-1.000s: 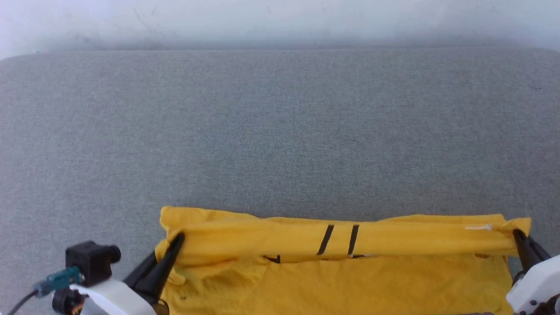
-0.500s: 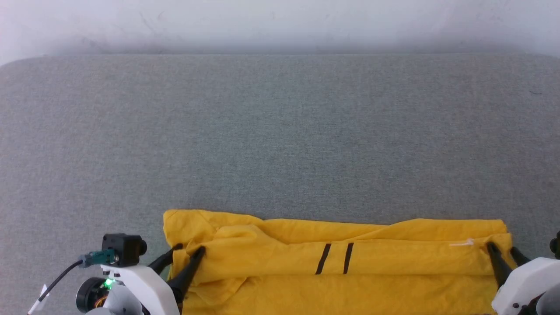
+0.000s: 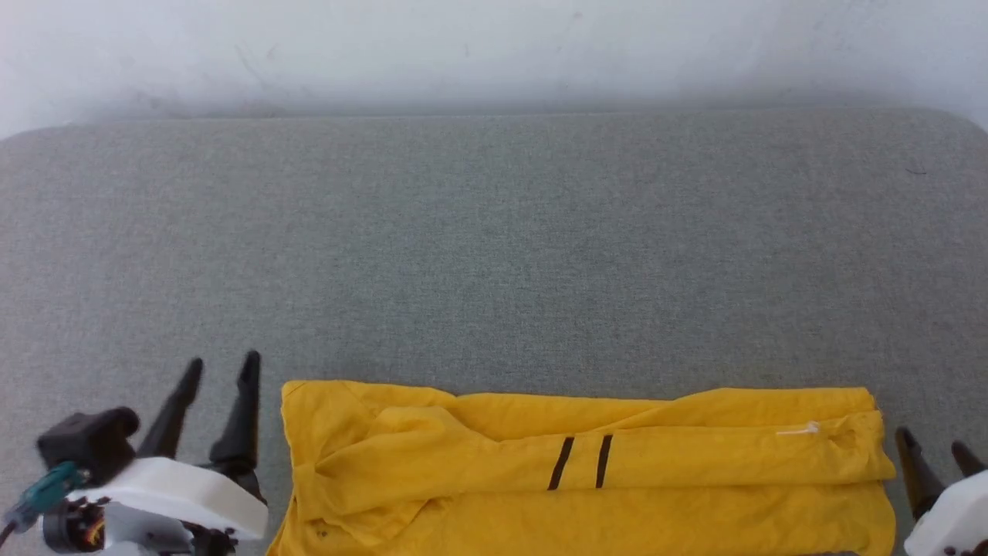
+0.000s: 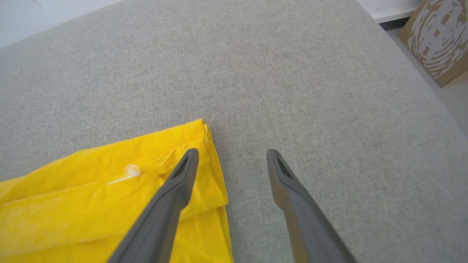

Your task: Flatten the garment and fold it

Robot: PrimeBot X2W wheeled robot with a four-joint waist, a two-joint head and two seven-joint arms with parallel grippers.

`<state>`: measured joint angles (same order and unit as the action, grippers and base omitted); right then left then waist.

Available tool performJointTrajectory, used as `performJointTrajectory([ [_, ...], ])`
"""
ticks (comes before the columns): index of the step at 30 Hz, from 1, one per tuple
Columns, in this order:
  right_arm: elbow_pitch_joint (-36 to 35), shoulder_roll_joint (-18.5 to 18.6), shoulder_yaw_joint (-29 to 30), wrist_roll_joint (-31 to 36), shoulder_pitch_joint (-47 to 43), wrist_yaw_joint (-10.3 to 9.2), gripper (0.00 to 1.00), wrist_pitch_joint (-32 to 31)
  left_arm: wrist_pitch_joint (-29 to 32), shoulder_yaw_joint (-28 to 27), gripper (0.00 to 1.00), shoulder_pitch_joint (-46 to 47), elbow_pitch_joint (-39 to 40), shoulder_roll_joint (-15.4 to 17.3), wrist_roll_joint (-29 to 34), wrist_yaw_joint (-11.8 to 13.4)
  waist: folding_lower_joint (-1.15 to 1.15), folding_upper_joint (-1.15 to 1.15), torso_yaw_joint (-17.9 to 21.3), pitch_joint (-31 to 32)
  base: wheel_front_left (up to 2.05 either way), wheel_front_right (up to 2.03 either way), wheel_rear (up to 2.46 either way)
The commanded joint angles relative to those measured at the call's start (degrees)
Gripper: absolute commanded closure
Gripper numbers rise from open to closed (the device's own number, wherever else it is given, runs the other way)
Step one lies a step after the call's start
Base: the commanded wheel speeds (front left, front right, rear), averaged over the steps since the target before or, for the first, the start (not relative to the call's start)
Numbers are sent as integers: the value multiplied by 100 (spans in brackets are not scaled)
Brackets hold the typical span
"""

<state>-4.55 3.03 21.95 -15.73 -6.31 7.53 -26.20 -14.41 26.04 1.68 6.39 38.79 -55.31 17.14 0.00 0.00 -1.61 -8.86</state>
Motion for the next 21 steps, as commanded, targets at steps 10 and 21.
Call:
performJointTrajectory([
  [10,564,-15,-205,-166,-45,-4,0,266,-57,-1796,0,-1038,839,-1145,2163,-5,0,0,-142,-89,0,0,0],
  [21,1200,-15,-351,-318,163,-4,100,-417,-58,-2060,0,-1083,620,-1672,2939,-569,0,0,-272,-180,0,0,0],
])
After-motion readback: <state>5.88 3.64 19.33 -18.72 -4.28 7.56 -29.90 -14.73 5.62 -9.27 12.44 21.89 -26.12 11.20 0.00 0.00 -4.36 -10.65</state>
